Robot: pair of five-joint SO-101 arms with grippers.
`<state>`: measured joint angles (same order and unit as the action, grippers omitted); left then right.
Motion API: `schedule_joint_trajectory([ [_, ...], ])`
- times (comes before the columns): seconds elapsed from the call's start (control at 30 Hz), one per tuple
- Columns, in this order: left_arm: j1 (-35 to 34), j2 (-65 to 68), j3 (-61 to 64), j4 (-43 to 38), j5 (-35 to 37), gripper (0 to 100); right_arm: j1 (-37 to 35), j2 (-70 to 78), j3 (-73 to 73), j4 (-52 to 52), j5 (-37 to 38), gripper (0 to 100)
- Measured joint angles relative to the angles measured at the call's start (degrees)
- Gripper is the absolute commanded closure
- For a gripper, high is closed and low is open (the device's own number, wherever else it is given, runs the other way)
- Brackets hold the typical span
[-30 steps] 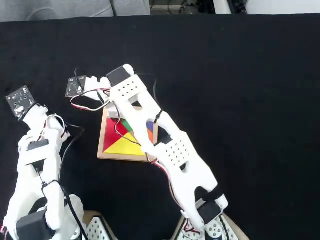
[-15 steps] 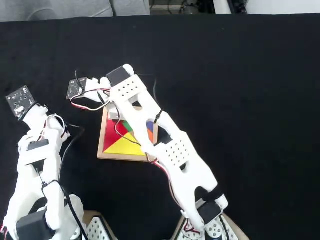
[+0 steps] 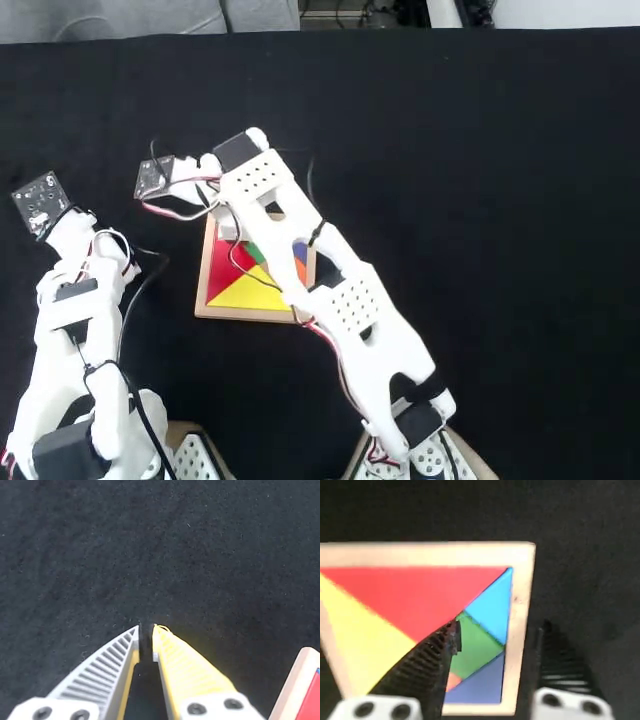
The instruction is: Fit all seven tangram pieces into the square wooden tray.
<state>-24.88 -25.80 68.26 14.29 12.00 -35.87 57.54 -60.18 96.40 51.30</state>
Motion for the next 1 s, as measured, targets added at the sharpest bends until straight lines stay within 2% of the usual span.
schedule_joint_trajectory([
  [0.1, 0.0, 0.0, 0.0, 0.0, 0.0, 94, 2.5, -2.0, -4.7, 2.5, -1.6, 96.6],
  [0.27, 0.0, 0.0, 0.0, 0.0, 0.0, 94, 9.1, -9.8, -7.6, 2.6, -12.0, 98.8],
  [0.57, 1.8, 0.0, 0.0, 0.0, -1.5, 94, 11.2, -16.4, -4.4, 2.7, -27.0, 98.8],
  [0.67, 5.1, 0.0, 0.0, 0.3, -7.9, 94, 11.5, -22.5, 5.0, 2.7, -28.7, 98.8],
  [0.8, 6.7, 0.0, -0.1, 3.8, -10.6, 94, 11.1, -36.7, 22.3, 2.5, -29.1, 98.8],
  [0.9, 8.1, 0.3, -3.4, 11.2, -13.8, 94, 11.1, -49.9, 36.0, -0.3, -29.5, 98.8],
  [1.0, 10.7, 1.1, -6.5, 20.1, -16.8, 94, 14.2, -61.9, 50.3, -6.2, -29.5, 98.8],
])
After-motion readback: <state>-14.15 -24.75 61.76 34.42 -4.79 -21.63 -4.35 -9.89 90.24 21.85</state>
